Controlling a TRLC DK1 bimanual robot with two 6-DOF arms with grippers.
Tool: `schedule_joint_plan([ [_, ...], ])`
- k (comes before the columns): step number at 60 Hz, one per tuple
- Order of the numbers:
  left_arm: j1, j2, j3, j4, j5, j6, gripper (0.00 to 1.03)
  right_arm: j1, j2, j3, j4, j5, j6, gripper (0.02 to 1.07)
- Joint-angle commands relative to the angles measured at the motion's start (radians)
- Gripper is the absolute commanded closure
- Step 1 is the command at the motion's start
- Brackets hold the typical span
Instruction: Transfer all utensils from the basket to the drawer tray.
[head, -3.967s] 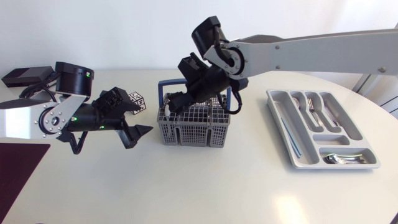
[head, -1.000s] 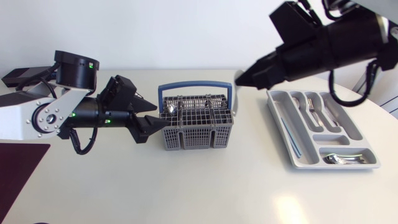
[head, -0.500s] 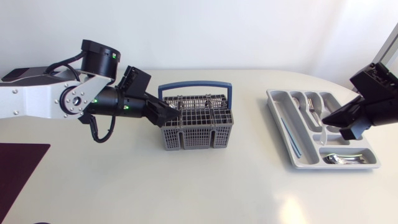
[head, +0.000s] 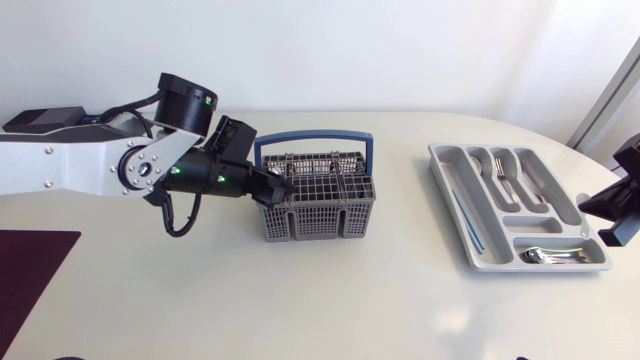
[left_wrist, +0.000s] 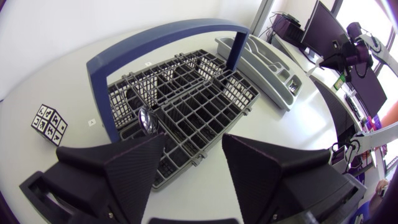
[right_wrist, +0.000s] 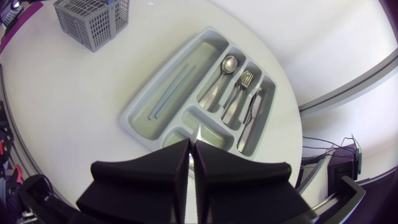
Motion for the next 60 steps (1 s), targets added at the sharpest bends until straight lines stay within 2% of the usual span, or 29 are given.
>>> schedule_joint_plan([
  [1, 0.008, 0.018, -0.008, 0.011, -0.004, -0.028, 0.39, -0.026, 0.039, -0.058, 0.049, 0.024, -0.077, 1.01],
  [10, 0.008, 0.021, -0.008, 0.015, -0.004, -0.034, 0.39, -0.03, 0.109, -0.162, 0.256, 0.127, -0.094, 1.0],
  [20, 0.008, 0.023, -0.013, 0.013, -0.006, -0.037, 0.39, -0.006, 0.17, -0.225, 0.354, 0.176, -0.094, 0.97],
  [24, 0.008, 0.023, -0.01, 0.013, -0.007, -0.042, 0.39, 0.003, 0.201, -0.242, 0.398, 0.205, -0.094, 0.85],
  [31, 0.008, 0.023, -0.011, 0.013, -0.007, -0.045, 0.39, 0.011, 0.213, -0.256, 0.42, 0.216, -0.094, 0.54],
  [35, 0.008, 0.023, -0.013, 0.016, -0.007, -0.045, 0.39, 0.016, 0.203, -0.264, 0.437, 0.219, -0.094, 0.42],
  [41, 0.002, 0.023, -0.016, 0.031, -0.007, -0.062, 0.39, 0.016, 0.163, -0.253, 0.438, 0.223, -0.091, 0.07],
  [52, -0.006, 0.023, -0.005, 0.033, -0.016, -0.08, 0.39, 0.033, 0.006, -0.247, 0.408, 0.222, -0.065, 0.06],
  [60, -0.001, 0.027, -0.008, 0.048, -0.016, -0.1, 0.39, 0.134, -0.083, -0.196, 0.299, 0.209, 0.036, 0.06],
])
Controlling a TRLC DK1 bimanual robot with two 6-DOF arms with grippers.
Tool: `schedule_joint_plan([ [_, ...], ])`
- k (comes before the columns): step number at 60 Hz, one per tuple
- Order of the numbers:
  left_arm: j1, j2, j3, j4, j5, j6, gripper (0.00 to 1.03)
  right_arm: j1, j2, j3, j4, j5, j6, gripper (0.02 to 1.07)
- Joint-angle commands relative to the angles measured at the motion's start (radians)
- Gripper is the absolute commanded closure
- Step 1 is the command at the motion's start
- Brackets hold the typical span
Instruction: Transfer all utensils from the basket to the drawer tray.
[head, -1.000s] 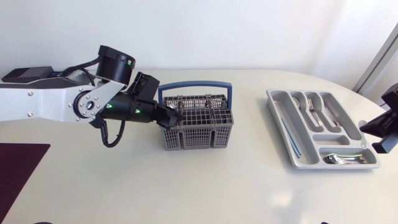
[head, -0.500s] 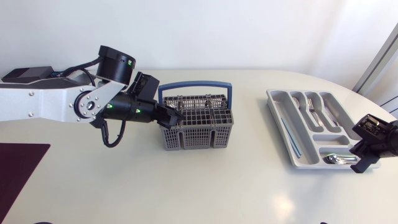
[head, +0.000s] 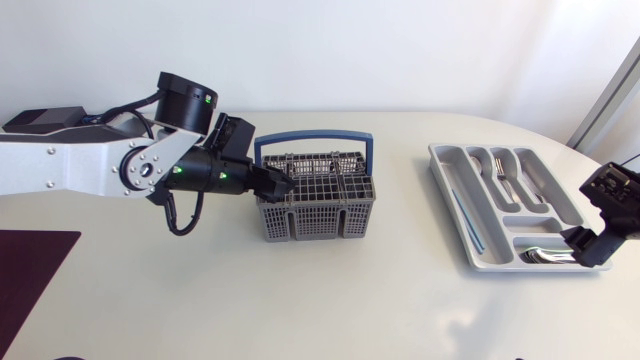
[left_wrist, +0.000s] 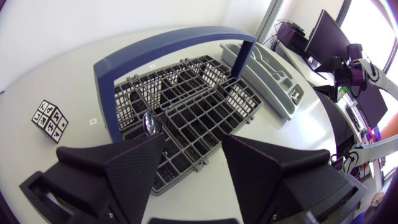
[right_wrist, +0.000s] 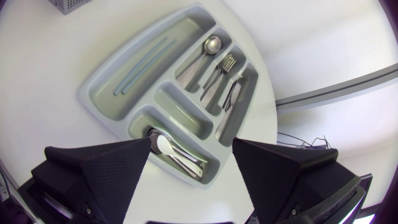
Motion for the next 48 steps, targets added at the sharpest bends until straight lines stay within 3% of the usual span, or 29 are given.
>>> schedule_joint_plan([
  [1, 0.0, 0.023, -0.008, 0.012, 0.001, -0.036, 0.39, 0.074, -0.049, 0.038, -0.056, -0.013, 0.079, 0.06],
  [15, 0.024, -0.004, -0.032, 0.015, -0.009, -0.045, 0.39, 0.382, -0.056, 0.104, -0.134, 0.008, 0.311, 0.06],
  [28, 0.057, -0.052, -0.075, 0.032, -0.01, -0.036, 0.39, 0.661, 0.026, 0.159, -0.118, -0.004, 0.509, 0.06],
  [48, 0.037, -0.034, -0.1, 0.125, -0.061, -0.037, 0.39, 0.873, 0.214, 0.233, -0.009, -0.032, 0.646, 0.06],
])
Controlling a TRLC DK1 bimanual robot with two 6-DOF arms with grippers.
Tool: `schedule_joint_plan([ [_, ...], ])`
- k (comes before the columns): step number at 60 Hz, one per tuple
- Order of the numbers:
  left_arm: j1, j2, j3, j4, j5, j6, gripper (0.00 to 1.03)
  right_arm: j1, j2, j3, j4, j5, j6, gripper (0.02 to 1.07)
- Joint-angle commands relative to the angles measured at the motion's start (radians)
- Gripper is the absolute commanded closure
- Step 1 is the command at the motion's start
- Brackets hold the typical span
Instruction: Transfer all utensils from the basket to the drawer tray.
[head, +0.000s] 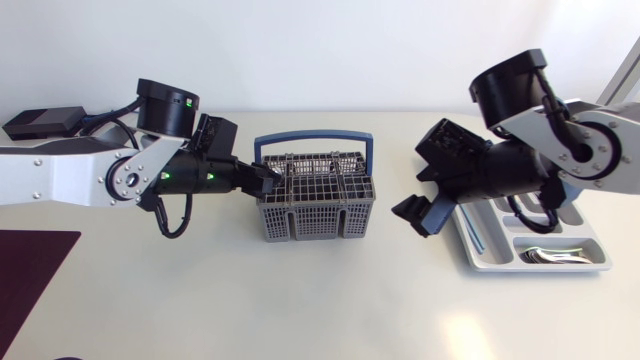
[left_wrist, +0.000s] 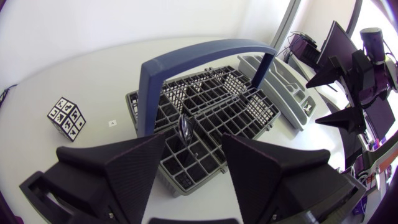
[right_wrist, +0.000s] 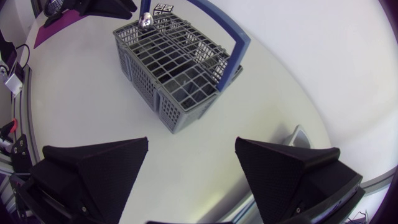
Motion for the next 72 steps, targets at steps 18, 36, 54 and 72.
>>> schedule_joint_plan([
  [18, -0.039, 0.109, 0.022, 0.054, -0.032, -0.041, 0.44, 0.113, 0.154, 0.084, 0.075, -0.004, 0.082, 0.06],
  [36, -0.037, 0.161, 0.05, 0.1, -0.034, -0.067, 0.53, 0.128, 0.182, 0.076, 0.089, -0.004, 0.077, 0.06],
  [54, -0.024, 0.167, 0.046, 0.152, -0.034, -0.087, 0.61, 0.128, 0.182, 0.061, 0.1, -0.004, 0.071, 0.06],
  [72, -0.024, 0.182, 0.045, 0.17, -0.034, -0.102, 0.78, 0.141, 0.185, 0.044, 0.113, -0.001, 0.073, 0.06],
])
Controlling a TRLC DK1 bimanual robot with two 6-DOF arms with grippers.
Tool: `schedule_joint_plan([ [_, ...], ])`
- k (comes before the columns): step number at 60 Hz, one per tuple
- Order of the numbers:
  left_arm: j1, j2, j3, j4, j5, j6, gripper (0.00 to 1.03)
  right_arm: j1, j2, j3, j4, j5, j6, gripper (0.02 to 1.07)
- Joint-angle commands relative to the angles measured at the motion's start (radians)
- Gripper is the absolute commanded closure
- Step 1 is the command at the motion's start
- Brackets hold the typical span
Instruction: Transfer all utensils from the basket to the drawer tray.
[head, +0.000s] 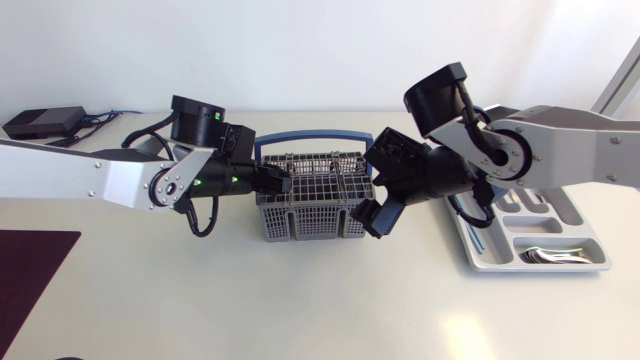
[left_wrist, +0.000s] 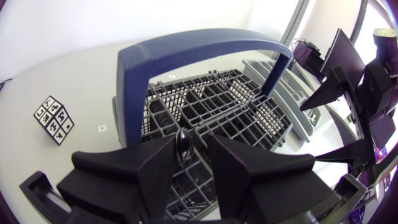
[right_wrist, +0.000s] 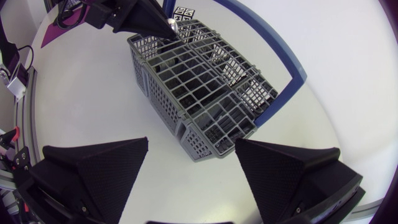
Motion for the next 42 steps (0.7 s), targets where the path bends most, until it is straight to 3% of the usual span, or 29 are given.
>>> schedule_joint_plan([
  [1, 0.011, 0.031, 0.016, 0.013, -0.003, -0.033, 0.79, 0.009, 0.018, -0.017, 0.012, -0.001, 0.015, 0.06],
  [42, 0.029, 0.005, -0.025, 0.071, 0.069, -0.071, 1.0, 0.029, 0.026, -0.034, 0.029, 0.006, 0.015, 0.06],
])
